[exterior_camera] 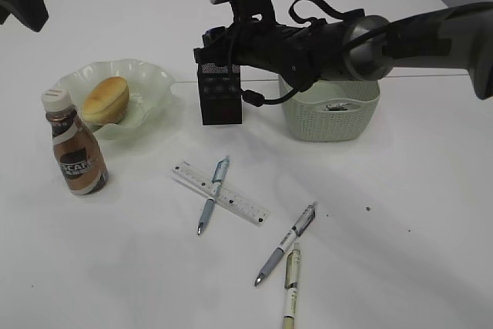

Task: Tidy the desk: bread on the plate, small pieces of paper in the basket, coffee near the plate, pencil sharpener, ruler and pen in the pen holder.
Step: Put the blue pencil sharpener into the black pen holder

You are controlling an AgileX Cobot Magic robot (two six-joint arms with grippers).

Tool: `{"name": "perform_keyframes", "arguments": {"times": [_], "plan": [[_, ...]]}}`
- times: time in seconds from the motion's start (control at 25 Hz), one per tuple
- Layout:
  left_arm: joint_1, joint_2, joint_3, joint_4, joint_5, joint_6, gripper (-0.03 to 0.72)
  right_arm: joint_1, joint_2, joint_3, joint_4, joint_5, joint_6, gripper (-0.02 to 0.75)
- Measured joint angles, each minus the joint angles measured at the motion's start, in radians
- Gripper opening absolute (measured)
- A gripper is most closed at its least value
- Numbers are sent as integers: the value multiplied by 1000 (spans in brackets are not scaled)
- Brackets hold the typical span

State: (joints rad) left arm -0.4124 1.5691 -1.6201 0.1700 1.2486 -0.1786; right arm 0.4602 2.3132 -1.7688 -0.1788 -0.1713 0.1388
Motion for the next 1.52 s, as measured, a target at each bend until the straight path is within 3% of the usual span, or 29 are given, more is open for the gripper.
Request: {"name": "perform_keyframes", "arguments": {"times": [0.52, 0.76, 1.2, 1.52], "plan": [[0, 0, 0, 0, 0, 0, 298, 0, 7, -16, 2, -8, 0, 339], [0, 0, 0, 0, 0, 0, 302, 0, 64, -144, 4, 92, 0, 339], [0, 0, 0, 0, 0, 0, 304, 0, 72, -156, 5, 134, 0, 340], [0, 0, 0, 0, 0, 0, 304, 0, 72, -156, 7, 153, 4, 426]]}}
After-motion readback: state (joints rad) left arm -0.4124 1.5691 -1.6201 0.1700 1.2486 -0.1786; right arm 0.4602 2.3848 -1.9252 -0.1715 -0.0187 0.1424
